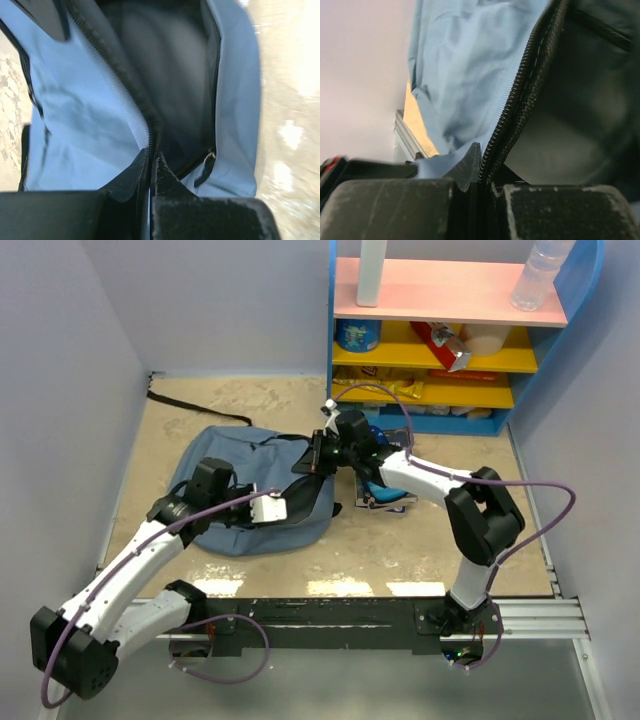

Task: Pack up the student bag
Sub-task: Unzip the student bag at the center of the board.

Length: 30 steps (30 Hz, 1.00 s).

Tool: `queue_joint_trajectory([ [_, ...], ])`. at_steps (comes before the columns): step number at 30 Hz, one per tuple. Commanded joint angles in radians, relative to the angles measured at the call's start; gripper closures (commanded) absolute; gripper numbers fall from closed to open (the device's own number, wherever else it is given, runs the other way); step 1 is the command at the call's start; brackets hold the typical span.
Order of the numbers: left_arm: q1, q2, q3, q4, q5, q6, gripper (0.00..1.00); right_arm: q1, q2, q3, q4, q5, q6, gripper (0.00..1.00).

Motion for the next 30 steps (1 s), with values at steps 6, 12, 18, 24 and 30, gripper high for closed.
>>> queue_joint_trajectory([
  [6, 0.008, -0.023, -0.043, 0.081, -0.101, -0.046, 1.00, -0.029, -0.171, -0.050, 0.011, 0.022, -0.053, 1.00],
  [12, 0.008, -0.074, 0.058, 0.048, -0.093, -0.291, 0.48, 0.021, -0.178, -0.056, 0.068, 0.015, 0.020, 1.00],
  [18, 0.008, -0.051, 0.181, 0.059, 0.152, -0.527, 0.00, 0.071, -0.152, -0.003, 0.082, 0.010, 0.048, 1.00],
  [24, -0.010, -0.045, 0.112, 0.130, 0.166, -0.566, 0.00, 0.093, -0.158, 0.036, 0.077, 0.016, 0.056, 1.00],
  [30, -0.102, -0.040, 0.041, 0.194, 0.114, -0.590, 0.00, 0.103, -0.165, 0.016, 0.093, 0.018, 0.068, 1.00],
])
